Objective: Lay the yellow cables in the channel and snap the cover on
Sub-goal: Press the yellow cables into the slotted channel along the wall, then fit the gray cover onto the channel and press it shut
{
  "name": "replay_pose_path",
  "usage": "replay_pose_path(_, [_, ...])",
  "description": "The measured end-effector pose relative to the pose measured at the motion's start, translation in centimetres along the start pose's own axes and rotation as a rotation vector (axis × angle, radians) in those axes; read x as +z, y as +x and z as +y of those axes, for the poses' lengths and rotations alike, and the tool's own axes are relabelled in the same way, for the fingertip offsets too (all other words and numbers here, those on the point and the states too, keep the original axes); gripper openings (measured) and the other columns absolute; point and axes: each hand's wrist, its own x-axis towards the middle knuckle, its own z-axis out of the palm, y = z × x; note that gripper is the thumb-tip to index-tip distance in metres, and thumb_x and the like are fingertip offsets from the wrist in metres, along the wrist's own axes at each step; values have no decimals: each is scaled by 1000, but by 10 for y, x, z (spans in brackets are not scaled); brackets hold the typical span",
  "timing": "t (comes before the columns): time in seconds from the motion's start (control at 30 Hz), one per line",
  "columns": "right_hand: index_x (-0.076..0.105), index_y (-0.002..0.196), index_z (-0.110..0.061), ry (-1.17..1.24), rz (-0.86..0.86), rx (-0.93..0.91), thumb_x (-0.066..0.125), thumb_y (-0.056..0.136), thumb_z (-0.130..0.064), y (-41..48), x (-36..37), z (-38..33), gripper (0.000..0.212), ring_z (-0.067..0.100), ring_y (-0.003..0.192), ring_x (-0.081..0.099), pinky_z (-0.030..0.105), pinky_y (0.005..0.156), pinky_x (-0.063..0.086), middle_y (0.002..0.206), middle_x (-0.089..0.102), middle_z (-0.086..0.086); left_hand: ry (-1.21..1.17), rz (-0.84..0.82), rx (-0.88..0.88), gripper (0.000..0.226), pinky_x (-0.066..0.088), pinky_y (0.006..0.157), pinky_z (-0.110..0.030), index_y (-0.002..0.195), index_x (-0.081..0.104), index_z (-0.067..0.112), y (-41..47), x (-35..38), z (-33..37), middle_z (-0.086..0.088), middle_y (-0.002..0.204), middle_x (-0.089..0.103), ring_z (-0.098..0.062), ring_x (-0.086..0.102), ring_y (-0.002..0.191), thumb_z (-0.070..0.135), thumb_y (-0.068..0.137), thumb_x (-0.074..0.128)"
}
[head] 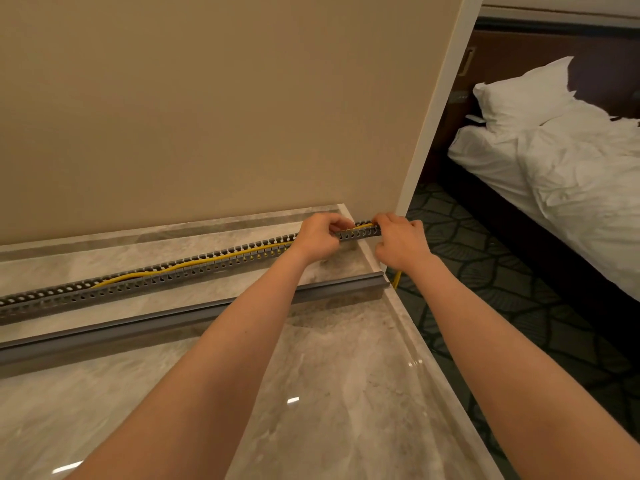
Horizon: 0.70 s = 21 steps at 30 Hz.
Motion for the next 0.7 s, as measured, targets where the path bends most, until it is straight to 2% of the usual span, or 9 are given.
replay_pose_path(0.13, [39,138,-18,-30,-102,43,51,82,-18,-5,-5,-4,57,30,128,39,49,106,28,136,45,9,108,-31,21,44,44,90,-22,120,64,8,-7,-5,3,-12,121,65,-26,60,112,-10,83,46])
replay_pose_path(0.27, [31,145,-21,-48,-178,99,50,85,-21,-9,-12,-8,63,34,134,26,49,111,23,142,31,14,358,-141,86,40,38,95,-27,129,56,12,-17,-14,-1,-16,126,55,-30,50,119,9,89,55])
replay_pose_path(0.33, [28,145,-18,-29,-176,92,51,86,-21,-13,-10,-11,64,34,136,24,48,111,23,144,27,15,408,-163,120,37,36,96,-27,125,58,14,-25,-22,1,-14,123,53,-26,49,117,24,90,59])
replay_pose_path(0.4, [31,144,-17,34,-138,53,51,85,-16,-17,-11,-14,62,33,136,25,47,111,23,145,28,14,463,-220,155,36,40,94,-30,112,64,16,-36,-31,5,-9,110,53,-22,52,107,40,86,63])
replay_pose_path(0.47, [44,134,-17,147,-63,3,52,81,-11,-19,-14,-15,54,31,130,34,43,108,29,138,38,12,533,-352,126,42,44,83,-31,102,65,17,-45,-41,6,-2,97,55,-20,54,93,51,78,67])
replay_pose_path(0.53, [60,117,-14,357,-51,-13,53,79,-5,-21,-17,-20,39,26,110,50,36,94,42,119,54,11,629,-506,30,50,42,79,-29,106,62,16,-52,-48,6,0,96,58,-20,55,93,55,74,70])
replay_pose_path(0.6, [67,102,-10,659,-237,-6,56,81,1,-27,-17,-32,26,18,87,54,29,78,46,92,62,6,727,-575,-28,52,42,84,-30,113,59,16,-58,-49,1,-3,107,60,-23,56,103,53,77,68])
replay_pose_path(0.63, [68,97,-10,748,-350,-21,59,81,1,-30,-15,-38,22,15,83,53,26,75,45,83,61,1,756,-571,-23,48,43,85,-31,115,58,15,-61,-48,-2,-5,113,61,-25,56,106,49,81,64])
replay_pose_path(0.7, [68,90,-20,691,-504,-95,69,77,-11,-32,-7,-46,16,14,87,54,27,82,43,84,61,-3,776,-537,1,38,43,83,-31,115,55,12,-67,-42,-5,-12,118,61,-29,57,106,40,90,54])
